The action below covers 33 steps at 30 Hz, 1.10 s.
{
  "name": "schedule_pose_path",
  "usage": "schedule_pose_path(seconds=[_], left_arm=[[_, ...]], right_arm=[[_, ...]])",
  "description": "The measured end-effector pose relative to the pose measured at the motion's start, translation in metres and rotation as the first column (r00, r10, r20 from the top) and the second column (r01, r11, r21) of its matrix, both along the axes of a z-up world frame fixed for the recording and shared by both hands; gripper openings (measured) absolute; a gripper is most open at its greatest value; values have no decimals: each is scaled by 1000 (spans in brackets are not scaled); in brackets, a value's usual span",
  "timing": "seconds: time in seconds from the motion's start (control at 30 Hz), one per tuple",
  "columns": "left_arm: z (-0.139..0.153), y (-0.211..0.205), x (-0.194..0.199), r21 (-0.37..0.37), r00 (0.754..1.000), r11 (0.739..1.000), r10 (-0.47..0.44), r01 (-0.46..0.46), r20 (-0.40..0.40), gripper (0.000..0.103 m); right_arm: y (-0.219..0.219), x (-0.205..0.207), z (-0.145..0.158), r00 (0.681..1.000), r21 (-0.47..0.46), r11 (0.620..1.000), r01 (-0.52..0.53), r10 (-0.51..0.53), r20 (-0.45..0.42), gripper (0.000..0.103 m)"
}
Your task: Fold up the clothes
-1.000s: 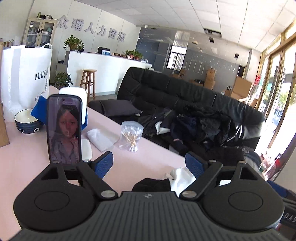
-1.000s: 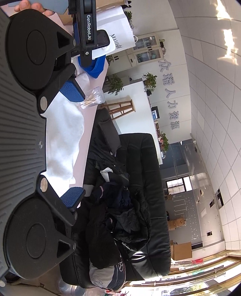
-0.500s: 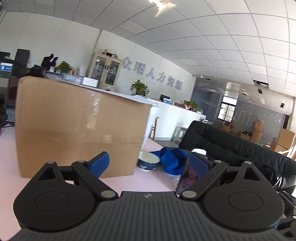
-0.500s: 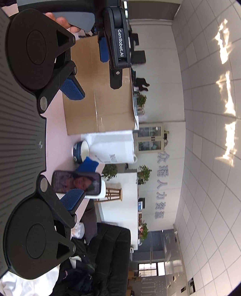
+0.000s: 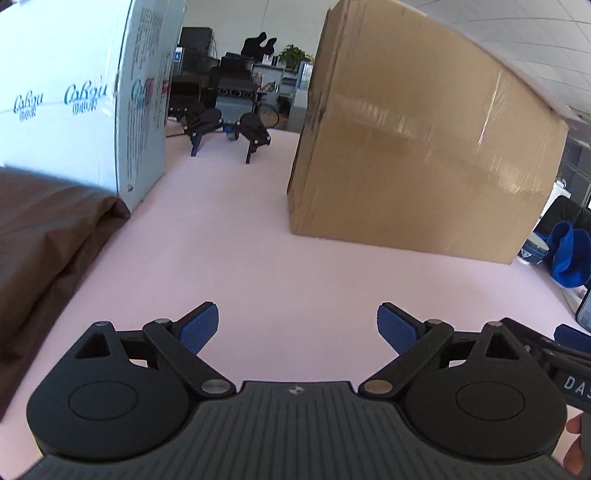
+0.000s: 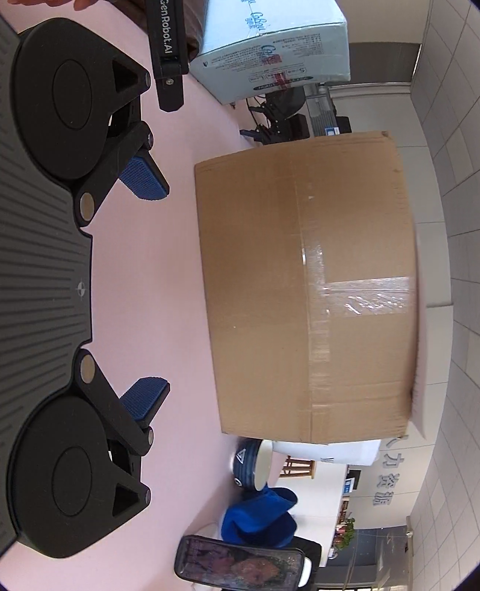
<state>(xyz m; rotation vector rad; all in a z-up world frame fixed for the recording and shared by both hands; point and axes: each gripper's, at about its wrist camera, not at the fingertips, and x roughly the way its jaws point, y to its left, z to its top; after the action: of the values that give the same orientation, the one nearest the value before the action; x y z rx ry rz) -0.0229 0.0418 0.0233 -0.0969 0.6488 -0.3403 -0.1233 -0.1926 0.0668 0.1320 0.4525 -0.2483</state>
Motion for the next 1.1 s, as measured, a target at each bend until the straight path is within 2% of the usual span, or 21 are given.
schedule_pose_path(seconds=[0.07, 0.1, 0.27, 0.3, 0.4, 0.5, 0.77, 1.1], left_arm=[[-8, -7, 6, 48, 1000, 999, -8, 7, 6, 93], [-11, -11, 9, 70, 1000, 998, -4, 3, 16, 93], [-17, -16, 16, 94, 1000, 996, 6, -7, 17, 96], [-17, -16, 15, 88, 1000, 996, 1, -2, 15, 103], [-18, -17, 12, 90, 1000, 996, -9, 8, 9, 103], [-17, -20, 10, 106, 1000, 994, -7, 6, 9, 103], [-19, -21, 15, 107, 1000, 994, -5, 5, 7, 103], [-19, -21, 17, 107, 1000, 994, -6, 5, 6, 103]], right_arm=[[1, 25, -18, 998, -27, 1000, 1, -3, -57, 103], [-1, 41, -21, 991, -12, 1000, -16, 15, -136, 103], [13, 66, -20, 977, -65, 997, -34, 20, -212, 103], [16, 71, -19, 974, -76, 996, -38, 20, -225, 103], [6, 68, -14, 975, 0, 999, -39, 38, -217, 103], [-1, 68, -17, 977, 17, 999, -38, 40, -211, 103], [3, 72, -13, 976, 6, 999, -37, 37, -217, 103], [2, 68, -34, 976, 7, 999, -36, 37, -216, 103]])
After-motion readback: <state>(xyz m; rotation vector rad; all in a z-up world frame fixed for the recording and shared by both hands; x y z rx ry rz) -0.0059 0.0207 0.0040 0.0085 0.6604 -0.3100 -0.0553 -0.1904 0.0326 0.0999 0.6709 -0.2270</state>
